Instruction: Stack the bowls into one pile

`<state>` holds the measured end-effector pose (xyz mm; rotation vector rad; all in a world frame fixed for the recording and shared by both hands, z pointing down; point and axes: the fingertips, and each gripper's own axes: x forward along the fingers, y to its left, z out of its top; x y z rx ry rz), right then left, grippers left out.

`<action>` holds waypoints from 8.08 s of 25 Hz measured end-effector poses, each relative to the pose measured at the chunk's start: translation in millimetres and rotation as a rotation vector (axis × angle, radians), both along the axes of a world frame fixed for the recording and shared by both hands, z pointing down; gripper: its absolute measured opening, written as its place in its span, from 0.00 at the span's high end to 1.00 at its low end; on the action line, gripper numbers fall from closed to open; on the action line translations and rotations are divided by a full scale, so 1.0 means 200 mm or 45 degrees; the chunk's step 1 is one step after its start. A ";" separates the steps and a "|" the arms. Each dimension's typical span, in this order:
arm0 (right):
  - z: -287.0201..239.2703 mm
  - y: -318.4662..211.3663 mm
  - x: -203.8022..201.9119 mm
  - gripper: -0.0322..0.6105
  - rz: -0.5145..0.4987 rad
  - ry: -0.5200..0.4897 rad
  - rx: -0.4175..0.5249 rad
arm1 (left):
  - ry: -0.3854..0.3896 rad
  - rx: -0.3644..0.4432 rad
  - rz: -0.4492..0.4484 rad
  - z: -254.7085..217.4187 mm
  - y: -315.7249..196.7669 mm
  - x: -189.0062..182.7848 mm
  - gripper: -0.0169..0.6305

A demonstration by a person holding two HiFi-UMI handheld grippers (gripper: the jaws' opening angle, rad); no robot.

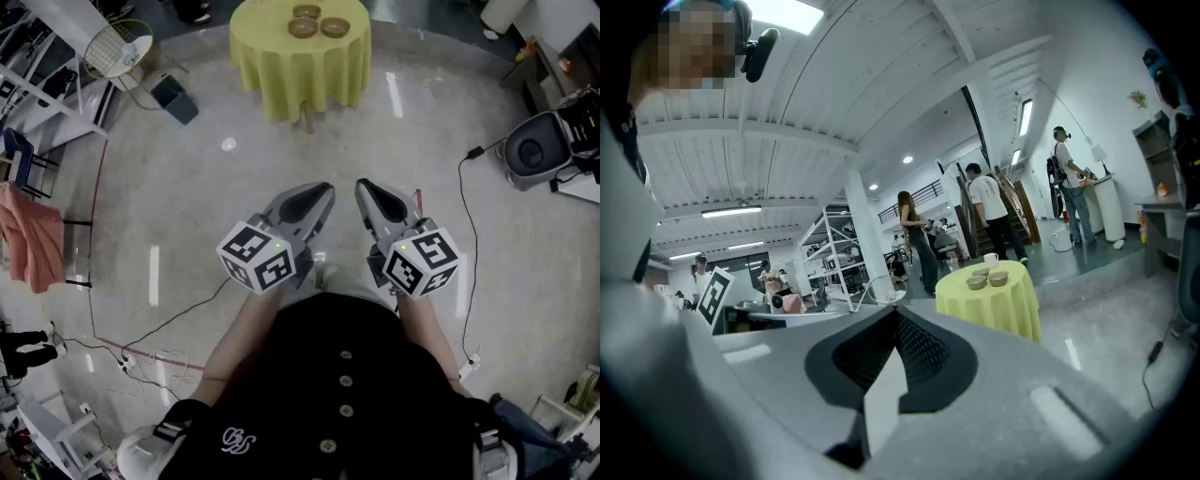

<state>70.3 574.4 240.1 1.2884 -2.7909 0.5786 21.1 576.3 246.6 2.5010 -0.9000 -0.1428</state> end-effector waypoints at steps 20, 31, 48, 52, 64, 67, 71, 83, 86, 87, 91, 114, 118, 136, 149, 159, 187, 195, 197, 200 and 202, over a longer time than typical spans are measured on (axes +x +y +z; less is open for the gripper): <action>0.04 -0.04 0.03 0.95 0.014 0.020 -0.003 | 0.035 -0.029 0.030 0.02 -0.03 0.07 0.92; 0.05 -0.11 0.07 0.94 -0.010 0.009 0.021 | 0.031 -0.016 0.001 0.02 -0.10 0.13 0.92; 0.14 -0.13 0.20 0.94 0.026 -0.020 -0.051 | 0.040 -0.065 -0.009 0.09 -0.11 0.25 0.92; 0.15 -0.24 0.22 0.94 0.052 -0.017 -0.058 | 0.045 -0.066 -0.008 0.10 -0.21 0.25 0.92; 0.15 -0.90 0.11 0.94 0.082 0.000 -0.039 | 0.068 -0.021 0.025 0.07 -0.91 0.14 0.92; 0.12 -1.08 0.10 0.94 0.119 0.000 -0.028 | 0.065 -0.014 0.044 0.03 -1.10 0.11 0.92; 0.08 -1.33 0.08 0.94 0.163 -0.004 -0.025 | 0.055 -0.003 0.048 -0.01 -1.35 0.07 0.92; 0.10 -1.79 -0.03 0.94 0.228 0.024 -0.024 | 0.051 -0.015 0.099 0.02 -1.82 -0.05 0.92; 0.11 -1.84 -0.04 0.94 0.231 0.035 -0.039 | 0.061 -0.040 0.095 0.04 -1.86 -0.08 0.92; 0.11 -1.86 -0.05 0.94 0.233 0.037 -0.044 | 0.064 -0.048 0.093 0.05 -1.88 -0.08 0.92; 0.16 -1.93 -0.05 0.94 0.222 0.041 -0.069 | 0.070 -0.079 0.080 0.10 -1.93 -0.10 0.92; 0.14 -3.06 0.05 0.94 0.104 0.074 -0.022 | 0.056 -0.053 -0.057 0.09 -3.03 -0.01 0.92; 0.12 -3.19 0.10 0.94 0.090 0.072 -0.022 | 0.057 -0.044 -0.079 0.06 -3.16 0.03 0.92; 0.27 -3.50 0.28 0.94 -0.004 0.096 -0.135 | 0.039 -0.164 -0.196 0.22 -3.45 0.17 0.92; 0.41 -3.51 0.23 0.94 0.034 0.108 -0.234 | 0.023 -0.259 -0.189 0.34 -3.43 0.10 0.92; 0.54 -3.47 0.32 0.94 0.116 0.109 -0.355 | 0.009 -0.363 -0.140 0.46 -3.39 0.10 0.92; 0.96 -3.51 0.37 0.88 0.236 0.206 -0.554 | -0.016 -0.513 -0.159 0.78 -3.41 0.06 0.92; 1.08 -3.55 0.40 0.79 0.233 0.230 -0.633 | -0.026 -0.551 -0.098 0.85 -3.39 0.16 0.92; 1.11 -3.56 0.40 0.79 0.227 0.223 -0.648 | -0.027 -0.561 -0.094 0.87 -3.40 0.17 0.92; 1.14 -3.58 0.40 0.79 0.212 0.193 -0.657 | -0.036 -0.568 -0.091 0.90 -3.41 0.18 0.92; 1.14 -3.59 0.40 0.79 0.211 0.184 -0.663 | -0.038 -0.579 -0.095 0.90 -3.41 0.19 0.92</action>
